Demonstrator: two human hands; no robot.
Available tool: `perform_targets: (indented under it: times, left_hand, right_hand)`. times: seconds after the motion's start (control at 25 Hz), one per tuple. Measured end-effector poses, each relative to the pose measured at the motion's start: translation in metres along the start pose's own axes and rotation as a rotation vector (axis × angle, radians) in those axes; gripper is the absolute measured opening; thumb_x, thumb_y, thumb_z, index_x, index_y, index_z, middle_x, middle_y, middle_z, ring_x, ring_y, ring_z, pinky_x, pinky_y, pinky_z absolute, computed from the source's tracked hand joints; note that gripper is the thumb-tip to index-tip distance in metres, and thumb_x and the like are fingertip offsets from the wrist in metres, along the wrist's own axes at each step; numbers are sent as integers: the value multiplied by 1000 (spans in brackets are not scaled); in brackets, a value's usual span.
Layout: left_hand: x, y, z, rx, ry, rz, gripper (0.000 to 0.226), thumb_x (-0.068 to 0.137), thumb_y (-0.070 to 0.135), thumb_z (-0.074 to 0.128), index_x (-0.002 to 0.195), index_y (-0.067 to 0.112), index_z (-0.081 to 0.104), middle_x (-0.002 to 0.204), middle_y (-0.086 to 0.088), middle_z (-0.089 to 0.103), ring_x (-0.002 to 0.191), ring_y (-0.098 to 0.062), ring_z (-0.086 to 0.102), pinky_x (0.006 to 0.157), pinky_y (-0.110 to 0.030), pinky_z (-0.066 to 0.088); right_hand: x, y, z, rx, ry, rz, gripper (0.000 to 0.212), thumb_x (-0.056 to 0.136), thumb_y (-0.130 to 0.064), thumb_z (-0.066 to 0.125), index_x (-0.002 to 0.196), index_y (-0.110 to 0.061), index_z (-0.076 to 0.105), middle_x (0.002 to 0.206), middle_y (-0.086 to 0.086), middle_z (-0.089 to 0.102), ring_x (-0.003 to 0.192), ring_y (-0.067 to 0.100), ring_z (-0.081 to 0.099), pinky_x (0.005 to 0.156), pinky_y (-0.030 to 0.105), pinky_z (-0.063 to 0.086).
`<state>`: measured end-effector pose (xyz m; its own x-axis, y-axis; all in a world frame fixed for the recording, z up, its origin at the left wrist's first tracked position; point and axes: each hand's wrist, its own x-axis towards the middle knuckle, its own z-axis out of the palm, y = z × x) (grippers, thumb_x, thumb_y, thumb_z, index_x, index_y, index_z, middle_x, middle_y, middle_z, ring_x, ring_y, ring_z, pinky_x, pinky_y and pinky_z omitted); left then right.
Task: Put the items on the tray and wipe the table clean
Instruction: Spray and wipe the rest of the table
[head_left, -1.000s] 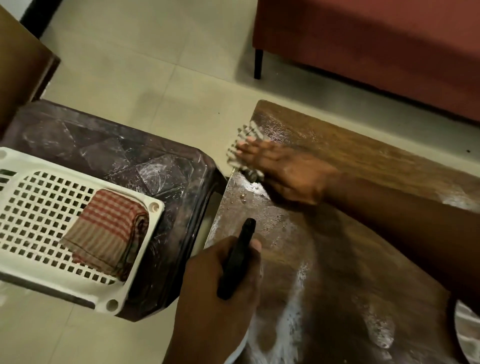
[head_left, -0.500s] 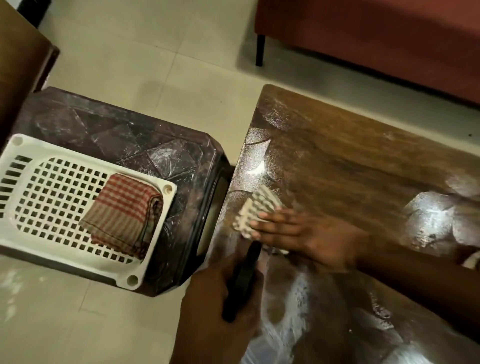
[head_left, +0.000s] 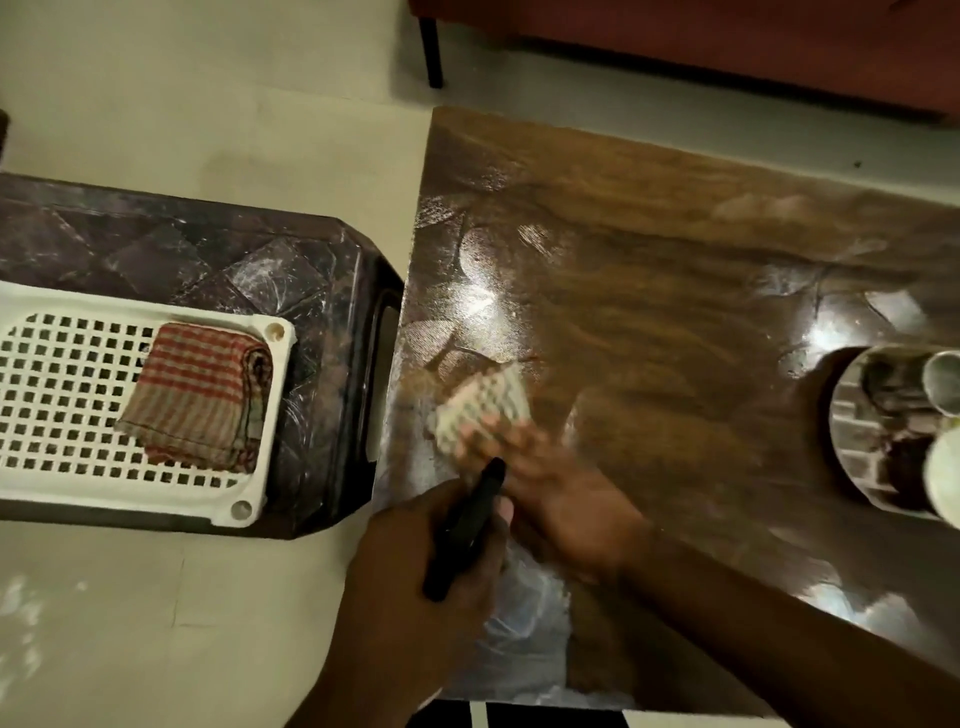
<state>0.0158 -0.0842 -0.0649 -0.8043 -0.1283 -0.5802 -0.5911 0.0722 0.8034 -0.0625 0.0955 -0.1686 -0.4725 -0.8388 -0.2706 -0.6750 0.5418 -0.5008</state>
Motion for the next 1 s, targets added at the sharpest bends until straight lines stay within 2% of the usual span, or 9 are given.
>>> perform_targets:
  times: [0.08,0.12,0.2,0.4,0.48,0.6,0.76,0.88,1.0]
  left_hand:
    - [-6,-4,-3,126,37,58,41,92,61,62,76,26,73,56,-5,62,50,-20,59,55,-43,50]
    - [-10,-7,-3,129,29,53,42,89,67,59,77,30,73,55,-4,62,49,-19,58,53,-43,49]
    - [-17,-17,-3,165,22,54,49,90,72,56,83,27,74,61,-6,65,53,-22,62,57,-44,50]
    - [-36,-35,-7,161,-12,27,29,91,62,66,83,34,71,58,5,59,51,-3,55,56,-19,42]
    - [-41,-45,-7,155,0,-29,24,89,58,69,82,35,72,59,7,62,53,-2,57,59,-28,47]
    - [-51,-49,-5,165,40,-64,46,78,71,62,86,28,76,69,-2,71,65,-14,69,69,-48,58]
    - [-65,-62,-1,146,102,-49,32,85,61,70,66,36,68,50,2,56,45,-11,50,54,-33,42]
    - [-83,-66,3,92,136,-59,31,94,48,75,65,38,68,46,3,54,41,-6,48,49,-22,39]
    - [-99,-69,7,47,204,-39,32,88,61,69,79,31,73,52,-10,59,41,-13,55,46,-33,46]
  right_hand:
    - [-49,18,-2,-121,-192,-368,60,109,-28,45,167,-24,29,177,0,13,167,19,5,134,47,18]
    - [-63,36,-13,-179,-227,-397,66,107,-29,47,169,-26,24,178,0,11,167,18,5,134,45,18]
    - [-77,68,-35,-182,-136,-138,73,102,-31,47,170,-28,20,177,2,15,166,22,13,133,42,18]
    - [-21,53,-44,195,548,712,65,104,-7,53,166,-17,35,176,5,27,165,25,17,132,51,22]
    - [7,7,-16,272,606,795,68,102,-8,52,166,-17,34,176,4,24,165,24,16,134,48,19]
    - [-26,-64,49,79,279,373,65,101,-29,47,165,-22,37,175,4,26,162,28,20,126,55,35]
    - [-87,-46,59,-27,-119,-379,54,103,-24,62,156,-20,52,171,2,39,164,23,21,129,51,30]
    - [-60,1,14,-119,-114,-240,72,96,-28,55,165,-23,36,173,2,32,162,24,24,129,51,31]
    - [10,25,-31,-59,94,110,72,99,-24,43,169,-22,25,178,4,19,166,27,12,133,52,21]
